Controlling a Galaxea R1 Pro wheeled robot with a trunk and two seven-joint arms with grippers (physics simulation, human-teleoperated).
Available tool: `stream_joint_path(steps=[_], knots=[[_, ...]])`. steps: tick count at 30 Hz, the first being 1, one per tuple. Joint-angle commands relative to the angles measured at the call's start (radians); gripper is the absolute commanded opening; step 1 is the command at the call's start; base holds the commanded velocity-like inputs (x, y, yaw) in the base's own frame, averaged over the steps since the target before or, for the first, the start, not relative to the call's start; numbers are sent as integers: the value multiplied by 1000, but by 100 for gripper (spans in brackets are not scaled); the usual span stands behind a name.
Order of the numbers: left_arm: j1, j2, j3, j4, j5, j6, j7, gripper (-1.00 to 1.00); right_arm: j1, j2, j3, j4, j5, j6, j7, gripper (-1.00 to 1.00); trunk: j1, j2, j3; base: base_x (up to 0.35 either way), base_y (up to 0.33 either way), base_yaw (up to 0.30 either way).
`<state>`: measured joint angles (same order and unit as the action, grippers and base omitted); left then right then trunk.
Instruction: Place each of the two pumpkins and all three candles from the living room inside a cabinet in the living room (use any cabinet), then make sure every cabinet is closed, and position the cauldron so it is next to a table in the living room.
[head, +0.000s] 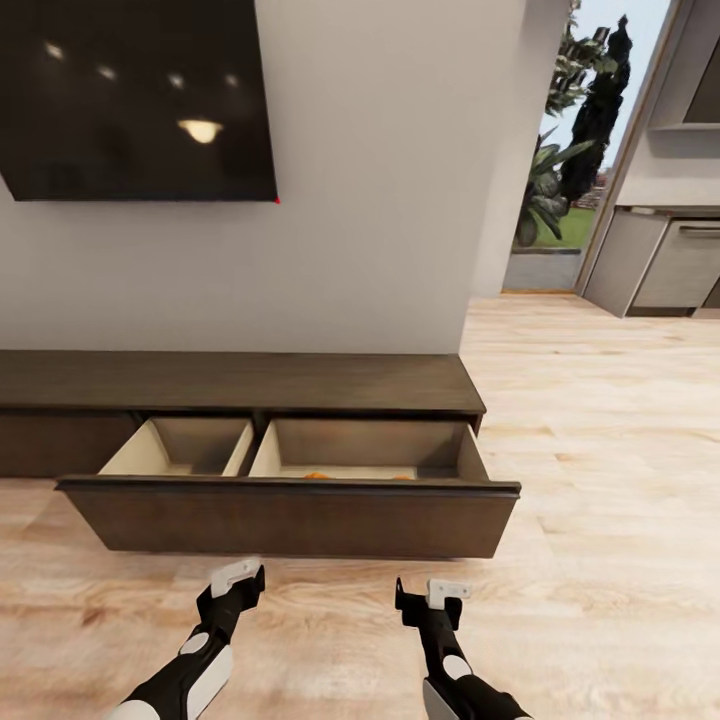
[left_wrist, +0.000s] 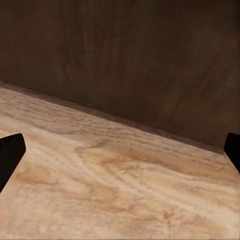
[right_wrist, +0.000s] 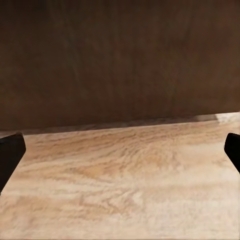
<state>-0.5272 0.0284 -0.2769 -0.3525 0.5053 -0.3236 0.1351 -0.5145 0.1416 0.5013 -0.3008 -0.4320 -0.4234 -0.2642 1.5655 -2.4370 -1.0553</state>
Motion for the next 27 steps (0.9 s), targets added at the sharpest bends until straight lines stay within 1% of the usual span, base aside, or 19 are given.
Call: stream_joint_path(steps=[1,9,12,21,27], knots=[[-1,1,-8,0,4,-4,8,100,-1,0,8,0,-6,-2,-7,100,0,0,-1,258,0,0],[-1,4,-8,0,4,-5,8,100,-1,0,9,0,-6,-4,-6,100,0,0,-1,291,0,0],[-1,5,-8,0,4,-5,8,100,-1,0,9,0,-6,-4,-6,100,0,0,-1,194,0,0],[-1,2,-8,-1,4,-13,8,100,-1,-2,11,0,-5,-5,-6,100,0,0,-1,28,0,0],[-1,1,-9,-3,4,-51,9,100,-1,-3,12,0,-4,-3,-6,100,23,-42,-20,1,0,0]])
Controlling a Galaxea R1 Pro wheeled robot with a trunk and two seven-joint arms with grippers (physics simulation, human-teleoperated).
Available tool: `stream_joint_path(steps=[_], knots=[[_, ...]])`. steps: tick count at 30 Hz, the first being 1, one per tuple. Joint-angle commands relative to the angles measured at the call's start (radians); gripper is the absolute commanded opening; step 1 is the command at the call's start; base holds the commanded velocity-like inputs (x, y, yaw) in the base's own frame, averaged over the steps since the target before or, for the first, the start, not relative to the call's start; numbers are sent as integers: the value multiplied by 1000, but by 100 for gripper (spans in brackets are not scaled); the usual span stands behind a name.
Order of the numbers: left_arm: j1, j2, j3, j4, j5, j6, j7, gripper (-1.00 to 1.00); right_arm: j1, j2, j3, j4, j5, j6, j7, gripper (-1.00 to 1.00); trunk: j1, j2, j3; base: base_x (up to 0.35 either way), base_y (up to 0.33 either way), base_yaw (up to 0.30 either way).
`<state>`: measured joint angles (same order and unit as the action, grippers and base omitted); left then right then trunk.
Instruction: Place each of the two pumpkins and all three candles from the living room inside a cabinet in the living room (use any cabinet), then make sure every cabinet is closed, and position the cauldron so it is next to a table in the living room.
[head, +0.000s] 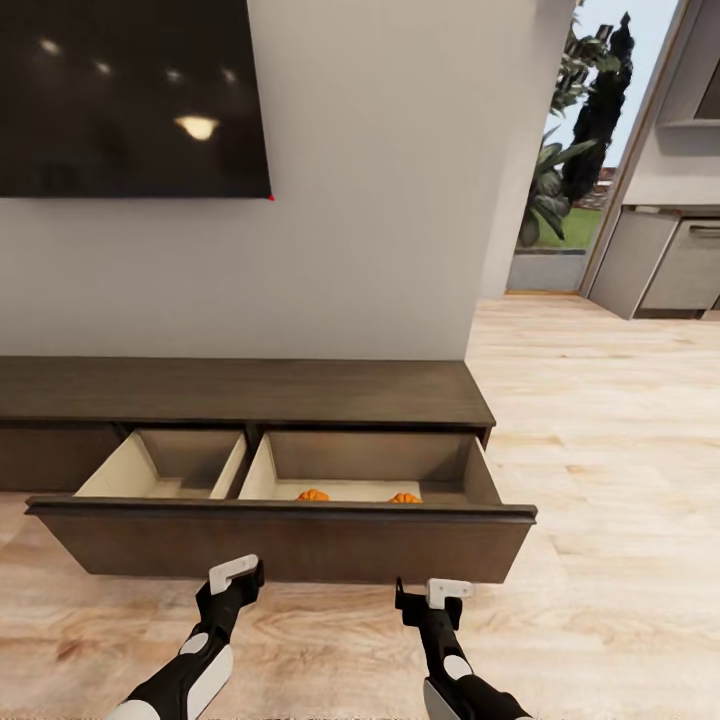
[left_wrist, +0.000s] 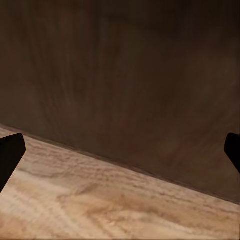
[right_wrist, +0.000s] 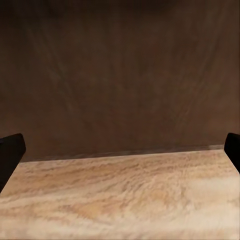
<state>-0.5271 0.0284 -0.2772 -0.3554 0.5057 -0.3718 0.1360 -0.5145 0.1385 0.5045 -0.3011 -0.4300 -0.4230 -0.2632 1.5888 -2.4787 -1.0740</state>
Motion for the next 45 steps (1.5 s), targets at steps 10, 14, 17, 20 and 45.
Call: stream_joint_path(steps=[10,14,17,20,45], knots=[[-1,1,-2,-2,4,-32,8,100,-1,-4,10,-66,-6,-67,-7,100,14,-23,-37,0,0,0],[-1,1,-3,-1,4,-43,8,100,-1,-5,9,-72,-6,-104,-7,100,16,-24,-53,0,0,0],[-1,1,-2,-1,4,-45,8,100,-1,-4,10,-73,-6,-109,-7,100,18,-25,-64,0,0,0],[-1,2,-1,0,4,-45,8,100,-1,-5,10,-72,-6,-110,-7,100,19,-25,-76,0,0,0],[-1,5,5,2,10,-66,8,100,-1,-5,9,-63,-7,-107,-7,100,19,-26,-80,79,0,0]])
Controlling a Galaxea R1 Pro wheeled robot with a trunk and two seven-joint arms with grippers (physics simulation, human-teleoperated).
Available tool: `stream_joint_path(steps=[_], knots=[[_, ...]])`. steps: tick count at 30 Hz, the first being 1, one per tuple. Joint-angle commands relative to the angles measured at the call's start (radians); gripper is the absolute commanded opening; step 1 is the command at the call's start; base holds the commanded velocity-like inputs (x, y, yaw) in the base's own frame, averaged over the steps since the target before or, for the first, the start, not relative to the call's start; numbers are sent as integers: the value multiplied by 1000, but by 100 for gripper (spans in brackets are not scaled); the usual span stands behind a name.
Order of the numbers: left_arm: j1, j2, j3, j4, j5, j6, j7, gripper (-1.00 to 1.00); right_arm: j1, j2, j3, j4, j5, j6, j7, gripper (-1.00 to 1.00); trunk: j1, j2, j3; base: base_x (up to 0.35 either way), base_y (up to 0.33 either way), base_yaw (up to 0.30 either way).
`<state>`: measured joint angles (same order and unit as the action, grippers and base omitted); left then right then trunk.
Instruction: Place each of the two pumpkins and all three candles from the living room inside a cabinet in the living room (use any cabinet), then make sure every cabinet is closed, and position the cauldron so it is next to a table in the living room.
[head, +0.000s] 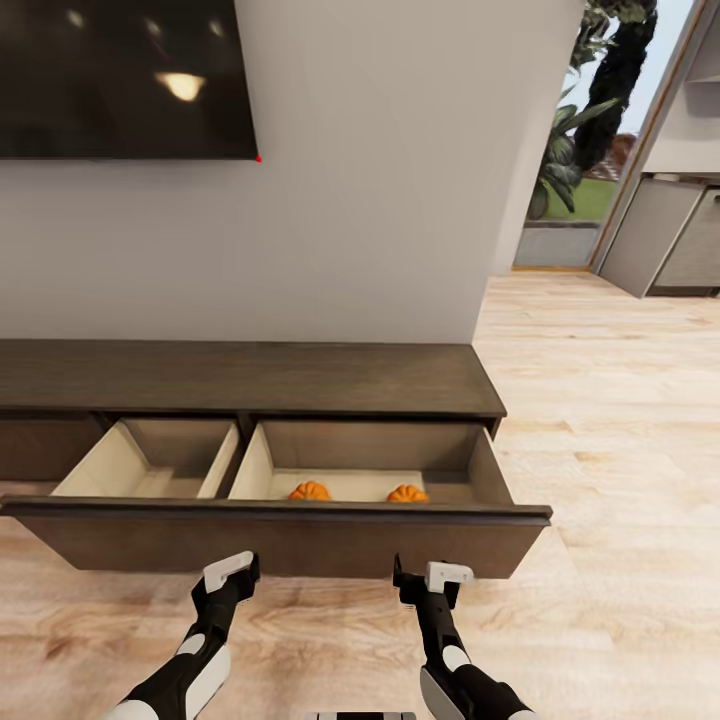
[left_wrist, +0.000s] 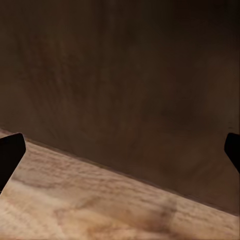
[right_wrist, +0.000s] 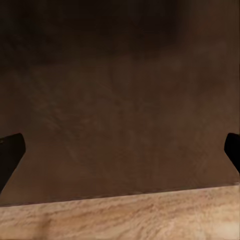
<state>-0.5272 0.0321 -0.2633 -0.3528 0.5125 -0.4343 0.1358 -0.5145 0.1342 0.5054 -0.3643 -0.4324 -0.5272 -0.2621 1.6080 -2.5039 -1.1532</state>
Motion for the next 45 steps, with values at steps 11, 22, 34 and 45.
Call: stream_joint_path(steps=[11,22,34,45], knots=[[-1,3,-8,0,6,-4,7,100,-1,-1,8,4,-8,10,-8,100,0,0,-1,160,0,0],[-1,3,-8,-3,4,-5,8,100,-1,-1,7,5,-9,10,-8,100,3,-2,-24,8,0,0],[-1,3,-9,-3,5,-20,8,100,-1,-1,7,5,-8,10,-8,100,5,-3,-39,0,0,0],[-1,4,-10,0,5,-32,8,100,-1,-1,7,5,-6,10,-8,100,5,-3,-39,106,0,0]])
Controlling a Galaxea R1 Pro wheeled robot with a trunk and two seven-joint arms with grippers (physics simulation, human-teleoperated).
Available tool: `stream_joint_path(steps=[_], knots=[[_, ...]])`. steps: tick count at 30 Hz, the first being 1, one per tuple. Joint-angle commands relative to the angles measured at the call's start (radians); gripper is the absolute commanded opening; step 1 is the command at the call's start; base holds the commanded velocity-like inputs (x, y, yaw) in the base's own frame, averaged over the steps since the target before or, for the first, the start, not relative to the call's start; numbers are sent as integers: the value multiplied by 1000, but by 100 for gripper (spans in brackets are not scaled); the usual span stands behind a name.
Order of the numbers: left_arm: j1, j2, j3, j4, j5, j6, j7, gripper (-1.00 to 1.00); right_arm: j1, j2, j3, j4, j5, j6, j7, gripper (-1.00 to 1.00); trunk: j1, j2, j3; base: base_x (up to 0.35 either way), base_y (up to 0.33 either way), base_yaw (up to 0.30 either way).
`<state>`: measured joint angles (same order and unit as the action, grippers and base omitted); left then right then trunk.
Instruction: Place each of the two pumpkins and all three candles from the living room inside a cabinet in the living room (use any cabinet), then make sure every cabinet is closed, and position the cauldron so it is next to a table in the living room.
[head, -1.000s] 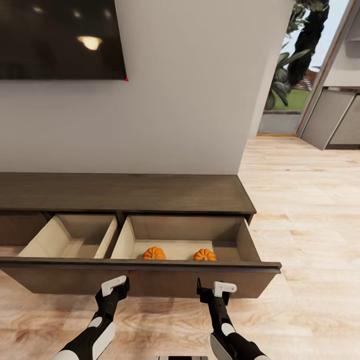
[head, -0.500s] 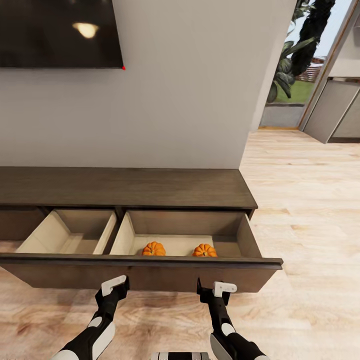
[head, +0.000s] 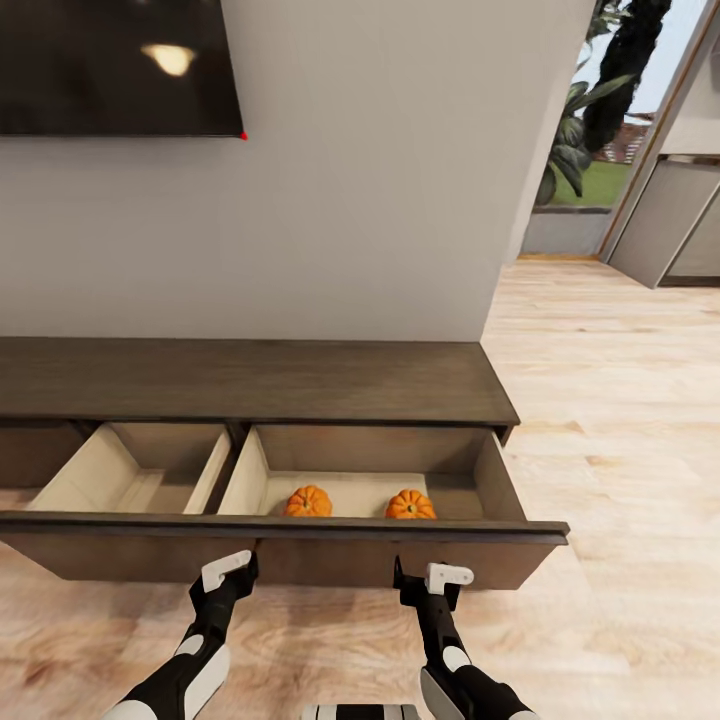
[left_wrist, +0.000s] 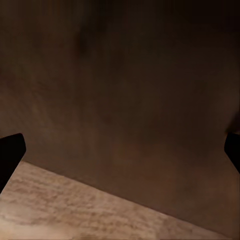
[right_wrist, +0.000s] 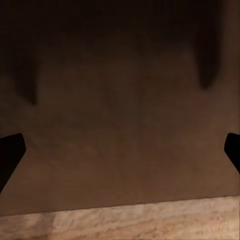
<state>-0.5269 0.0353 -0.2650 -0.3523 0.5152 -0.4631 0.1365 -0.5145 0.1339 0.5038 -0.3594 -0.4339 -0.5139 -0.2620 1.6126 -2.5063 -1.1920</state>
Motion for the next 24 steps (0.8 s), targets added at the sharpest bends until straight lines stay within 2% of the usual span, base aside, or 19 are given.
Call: stream_joint_path(steps=[1,8,24], knots=[[-1,1,-8,-1,2,-3,7,100,-1,0,9,0,-4,-3,-8,100,0,0,-1,148,0,0],[-1,2,-7,0,3,-3,8,100,-1,0,9,-1,-5,-4,-8,100,0,0,-1,254,0,0],[-1,3,-7,0,3,-3,7,100,-1,0,9,-1,-4,-3,-8,100,0,0,-1,340,0,0]])
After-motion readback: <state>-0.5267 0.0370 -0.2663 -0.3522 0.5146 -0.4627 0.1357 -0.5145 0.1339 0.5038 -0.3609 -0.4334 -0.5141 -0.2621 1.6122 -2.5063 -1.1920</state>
